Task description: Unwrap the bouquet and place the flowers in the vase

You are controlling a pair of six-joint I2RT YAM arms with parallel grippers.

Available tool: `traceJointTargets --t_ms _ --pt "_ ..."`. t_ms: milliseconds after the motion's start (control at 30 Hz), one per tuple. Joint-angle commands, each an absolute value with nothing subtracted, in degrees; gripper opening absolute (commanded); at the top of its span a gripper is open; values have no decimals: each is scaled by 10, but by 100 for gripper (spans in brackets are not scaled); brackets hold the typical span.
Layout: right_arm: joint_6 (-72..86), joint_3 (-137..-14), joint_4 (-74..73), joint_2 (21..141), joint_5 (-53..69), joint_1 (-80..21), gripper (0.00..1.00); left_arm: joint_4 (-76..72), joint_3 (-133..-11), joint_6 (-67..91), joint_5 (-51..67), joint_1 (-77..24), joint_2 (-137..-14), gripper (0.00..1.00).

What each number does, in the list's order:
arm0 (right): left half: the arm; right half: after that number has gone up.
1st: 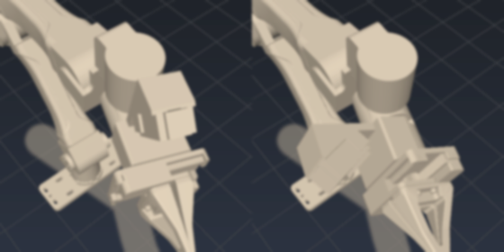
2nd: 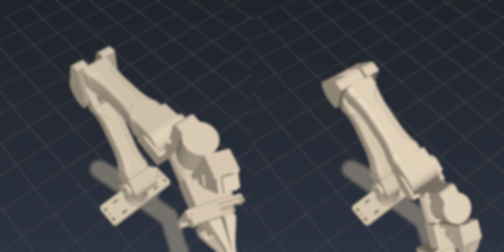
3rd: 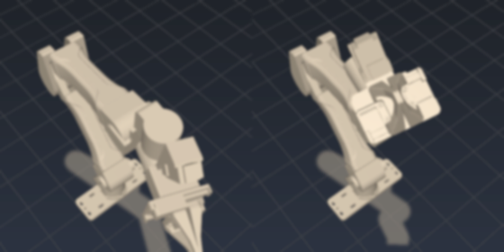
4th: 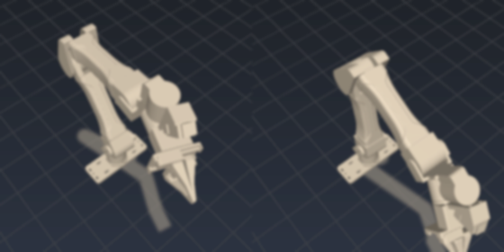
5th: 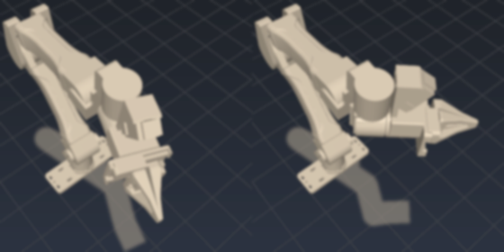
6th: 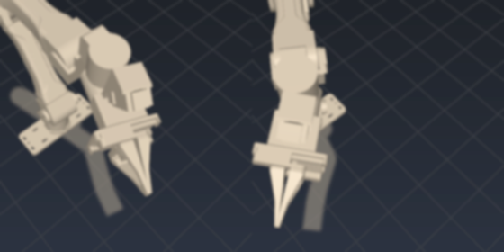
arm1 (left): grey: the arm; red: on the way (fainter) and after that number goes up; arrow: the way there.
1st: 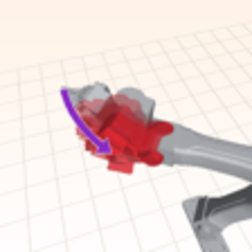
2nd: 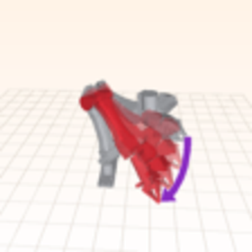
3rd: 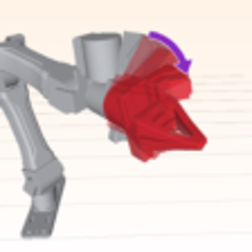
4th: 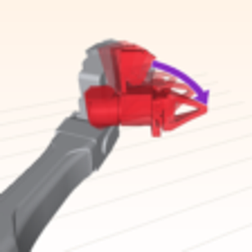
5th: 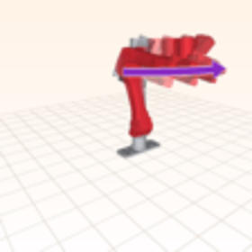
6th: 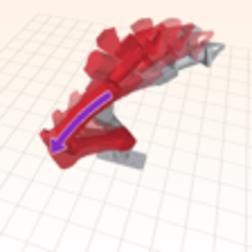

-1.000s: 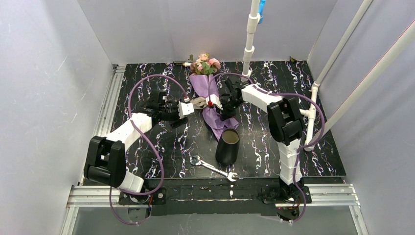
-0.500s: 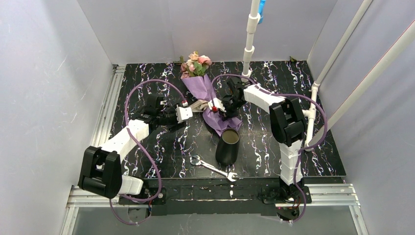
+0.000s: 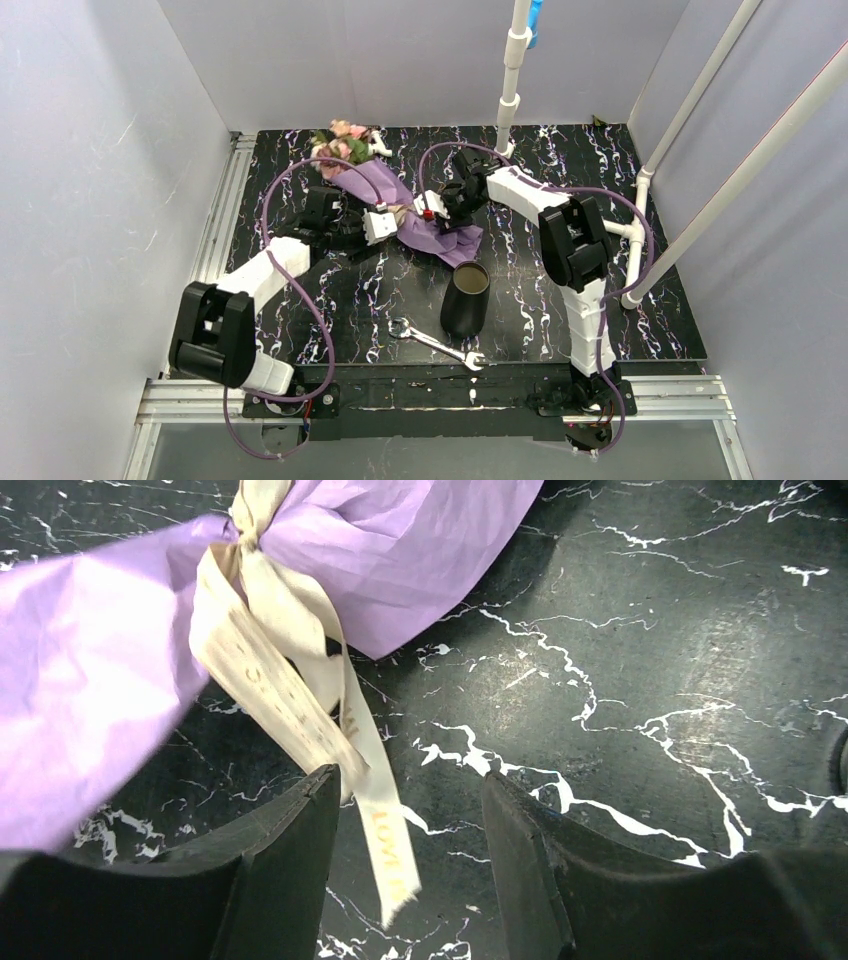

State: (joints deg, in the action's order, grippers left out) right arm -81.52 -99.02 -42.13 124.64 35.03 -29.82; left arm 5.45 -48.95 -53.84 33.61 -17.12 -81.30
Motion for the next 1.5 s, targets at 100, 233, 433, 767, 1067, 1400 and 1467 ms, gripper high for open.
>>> traceJointTargets --t_ms 100,233,433,767,1067,1400,1467 --pt "-714 -1045 -387 1267 357 -299 64 9 -534 -519 323 -175 -891 52" --pt "-593 -1062 -333 1261 368 -285 75 4 -550 -498 327 -175 -913 52" --pt "-486 -1075 -322 1253 401 -271 77 -16 -569 -455 318 -175 -923 50" --pt "-391 -1095 -313 1270 439 -263 78 36 -618 -385 357 -183 -901 49" --pt "-357 -1113 -312 1321 400 -264 77 71 -687 -355 290 -205 -990 44" --pt "-391 -1101 -323 1349 370 -263 69 116 -719 -360 203 -205 -1049 41" --pt "-395 -1098 -322 1351 364 -263 66 127 -725 -360 198 -205 -1052 35"
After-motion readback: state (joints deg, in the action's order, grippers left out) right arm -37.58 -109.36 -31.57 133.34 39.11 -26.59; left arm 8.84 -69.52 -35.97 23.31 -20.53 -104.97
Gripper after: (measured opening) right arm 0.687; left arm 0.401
